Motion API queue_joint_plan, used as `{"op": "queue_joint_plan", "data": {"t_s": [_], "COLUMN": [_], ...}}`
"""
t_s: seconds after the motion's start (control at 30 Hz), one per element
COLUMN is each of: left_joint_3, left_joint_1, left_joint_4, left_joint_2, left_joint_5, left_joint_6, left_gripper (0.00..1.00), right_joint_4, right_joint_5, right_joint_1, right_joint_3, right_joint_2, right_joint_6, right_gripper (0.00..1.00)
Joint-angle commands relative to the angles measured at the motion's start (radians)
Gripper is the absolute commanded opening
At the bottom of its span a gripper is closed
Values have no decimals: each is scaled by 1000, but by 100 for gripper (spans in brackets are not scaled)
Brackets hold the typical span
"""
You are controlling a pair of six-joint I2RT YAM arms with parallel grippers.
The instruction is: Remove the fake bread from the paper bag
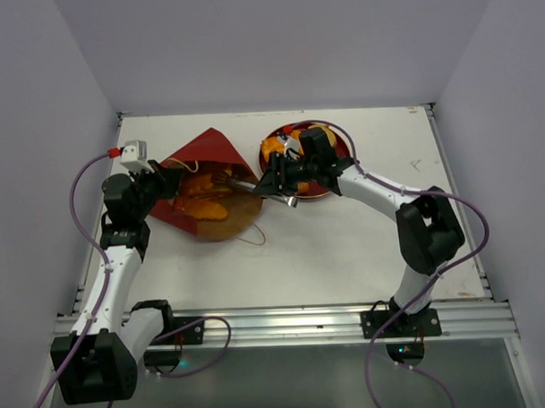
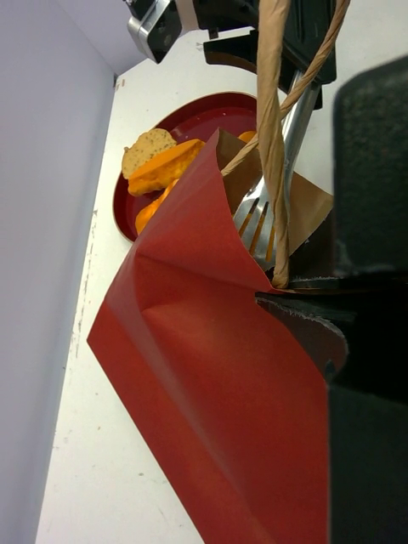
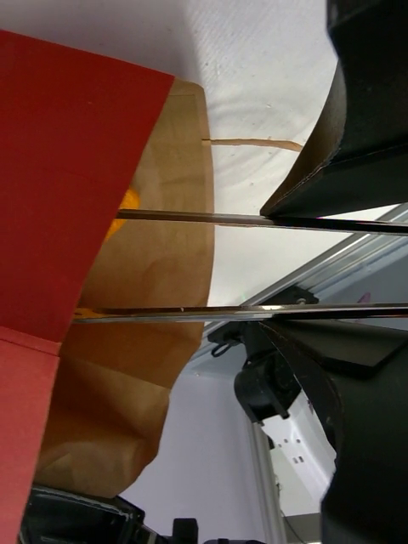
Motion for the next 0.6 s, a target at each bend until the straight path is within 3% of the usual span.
{"op": "queue_joint_plan", "data": {"t_s": [0.0,0.1,0.23,0.33,0.5,0.57], "left_joint_3": [-2,-4,-1,-1,-2,-4], "left_joint_1": [9,9,11,12,14,15], "left_joint_4": [27,26,24,23,21,18], "left_joint_2": [-5,-5,-2,-4,-5,-7], "left_joint_5": [0,-3,-6,-7,-10,-21], "left_joint_6": [18,21,25,26,26,21], "left_gripper": [8,9,8,8,9,9], "right_joint_4": [62,83,106,117,114,36], "right_joint_5": [28,39,33,16,-94,-134], "right_joint_1": [-11,-11,-13,-28,-92,-102], "right_joint_3": [54,62,60,31,-30,-44], "right_joint_2": [25,48,51,8,-90,-135], "right_joint_6": [45,71,81,78,27,-55], "right_gripper": [50,45,27,0,0,0]}}
